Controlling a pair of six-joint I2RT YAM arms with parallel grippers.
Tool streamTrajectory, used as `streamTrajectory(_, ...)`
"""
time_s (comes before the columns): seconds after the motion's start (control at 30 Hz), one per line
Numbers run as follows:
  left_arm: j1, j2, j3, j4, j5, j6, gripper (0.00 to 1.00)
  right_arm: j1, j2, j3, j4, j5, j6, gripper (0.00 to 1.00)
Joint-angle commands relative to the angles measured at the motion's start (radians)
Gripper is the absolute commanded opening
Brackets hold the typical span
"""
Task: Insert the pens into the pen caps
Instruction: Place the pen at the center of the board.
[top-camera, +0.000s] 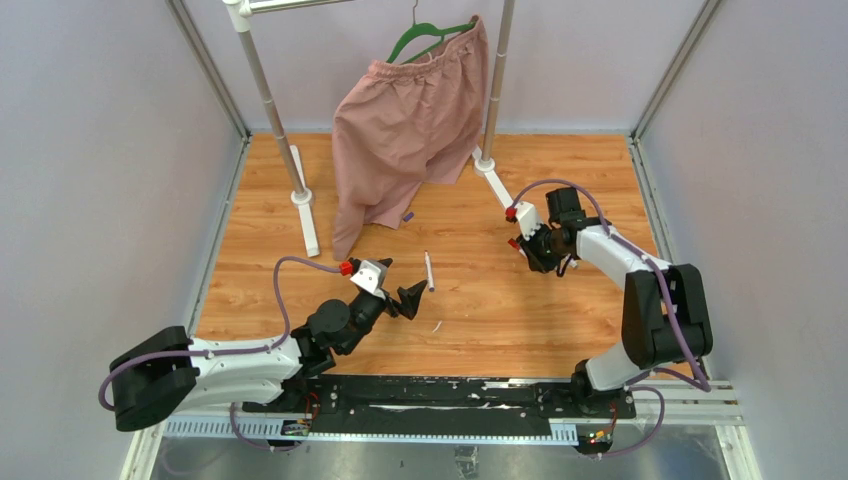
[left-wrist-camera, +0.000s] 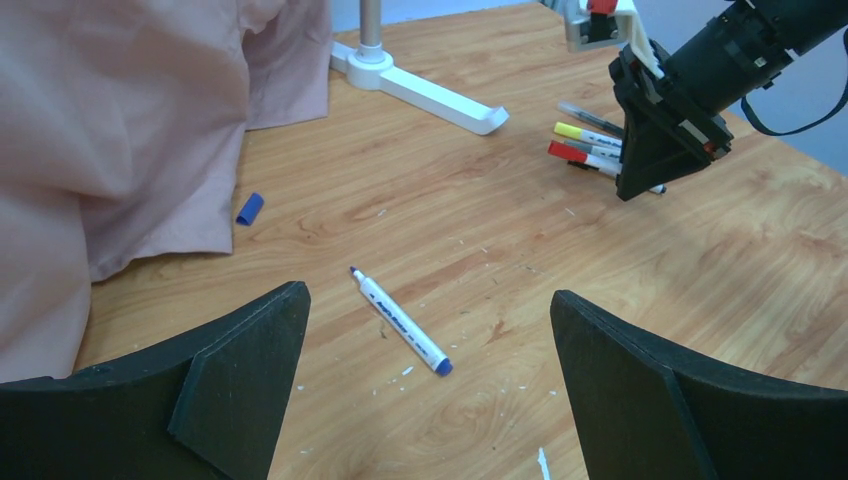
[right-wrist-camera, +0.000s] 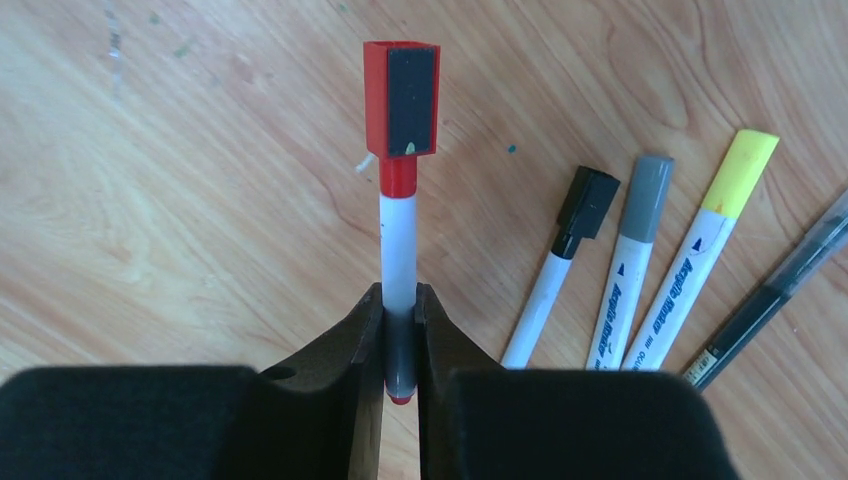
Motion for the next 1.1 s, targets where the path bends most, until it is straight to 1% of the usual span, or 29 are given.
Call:
streamTrajectory(0.0, 0.006, -0.008, -0.013, 0.047, -0.026, 0.008, 0.97, -0.013, 0.049, 0.043, -0.054, 0.113, 0.037, 0.18)
streamTrajectory(0.2, 0.006, 0.000, -0.005, 0.043, -0.026, 0.006, 0.97, -0.013, 0.121, 0.080, -0.095, 0.178, 0.065, 0.26)
streamTrajectory(0.33, 0.006, 0.002, -0.005, 0.040, -0.027, 0.005, 0.97, -0.013, 0.159, 0.120, -0.147, 0.203, 0.074, 0.33)
streamTrajectory(0.47, 0.005, 0.003, -0.001, 0.036, -0.026, 0.005, 0.97, -0.013, 0.148, 0.135, -0.162, 0.201, 0.079, 0.37)
streamTrajectory(0.7, 0.005, 0.007, 0.012, 0.019, -0.034, 0.006, 0.99, -0.015, 0.027, 0.145, -0.176, 0.150, 0.065, 0.40)
streamTrajectory(0.83, 0.006, 0.026, 0.042, -0.020, -0.030, 0.008, 1.00, -0.026, -0.071, 0.144, -0.178, 0.051, 0.064, 0.41)
streamTrajectory(0.97, 0.006, 0.060, 0.098, -0.082, -0.028, 0.009, 1.00, -0.031, -0.190, 0.144, -0.176, -0.079, 0.077, 0.41)
streamTrajectory(1.07, 0.007, 0.100, 0.155, -0.148, -0.068, -0.012, 1.00, -0.031, -0.269, 0.150, -0.170, -0.161, 0.100, 0.41)
